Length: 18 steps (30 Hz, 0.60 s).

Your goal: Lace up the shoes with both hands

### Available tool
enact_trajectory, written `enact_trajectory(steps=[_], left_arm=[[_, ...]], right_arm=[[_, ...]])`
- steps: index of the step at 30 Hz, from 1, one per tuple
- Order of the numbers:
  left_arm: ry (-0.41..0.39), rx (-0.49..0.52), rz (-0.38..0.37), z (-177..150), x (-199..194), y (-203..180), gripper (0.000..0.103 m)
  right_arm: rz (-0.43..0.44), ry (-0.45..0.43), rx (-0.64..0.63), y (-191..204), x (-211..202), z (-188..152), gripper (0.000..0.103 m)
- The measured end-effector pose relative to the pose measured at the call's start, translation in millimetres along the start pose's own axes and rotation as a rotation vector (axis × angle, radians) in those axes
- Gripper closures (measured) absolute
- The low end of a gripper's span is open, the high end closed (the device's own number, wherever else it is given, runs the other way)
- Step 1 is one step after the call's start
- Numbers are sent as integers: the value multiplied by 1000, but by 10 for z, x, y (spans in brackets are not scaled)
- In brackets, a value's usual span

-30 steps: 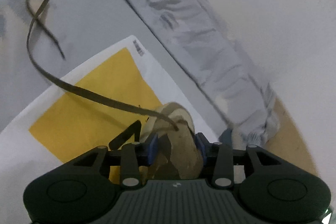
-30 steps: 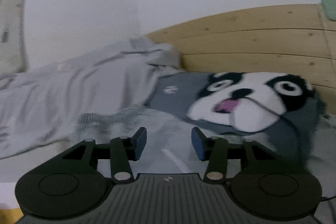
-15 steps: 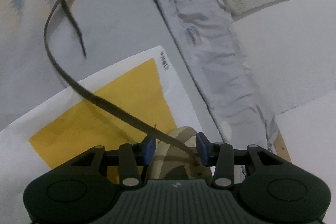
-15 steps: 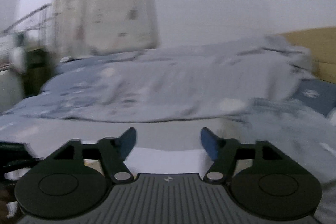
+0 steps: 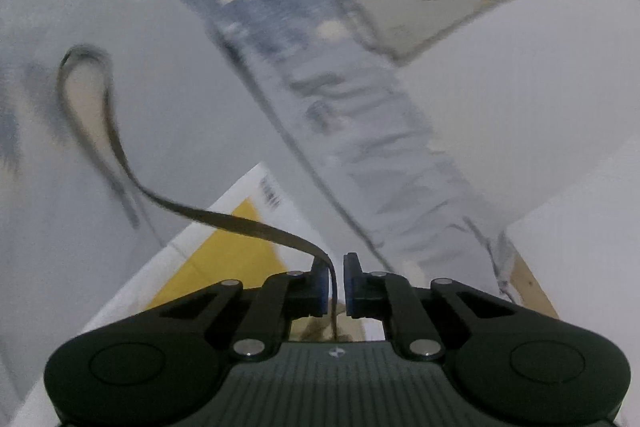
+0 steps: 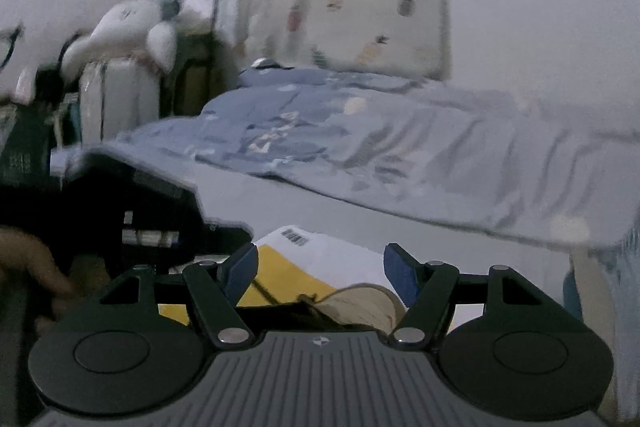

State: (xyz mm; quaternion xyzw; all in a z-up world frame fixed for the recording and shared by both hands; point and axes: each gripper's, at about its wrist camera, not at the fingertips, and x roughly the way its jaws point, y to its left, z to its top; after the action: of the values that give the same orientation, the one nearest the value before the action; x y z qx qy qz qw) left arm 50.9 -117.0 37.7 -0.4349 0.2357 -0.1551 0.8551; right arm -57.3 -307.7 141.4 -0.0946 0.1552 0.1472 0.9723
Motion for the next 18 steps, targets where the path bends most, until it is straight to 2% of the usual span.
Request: enact_trajectory(steps=[4,9,11,12,14,18], left_arm=[[-15,78,-80,43,-83,-154,98],[5,131,-179,36,-109,-314,99],[17,151,-210,22,-101,-364,99],[24,160,-223,12,-92,-383,99],[33,164,-249,3,-105,-393,99],[32,165,-251,26,-135,-362,99]], right_arm=[[-31,-5,-153,349,70,-38,32],[-91,-40,-268,676,106,-58,34],[-111,-45,-283,744,119,-44,44],[-127,-48,-291,787,140,-38,46],[-157,-54,-322,856,165,-40,62],[-207,-85,-343,957,162,-26,77]])
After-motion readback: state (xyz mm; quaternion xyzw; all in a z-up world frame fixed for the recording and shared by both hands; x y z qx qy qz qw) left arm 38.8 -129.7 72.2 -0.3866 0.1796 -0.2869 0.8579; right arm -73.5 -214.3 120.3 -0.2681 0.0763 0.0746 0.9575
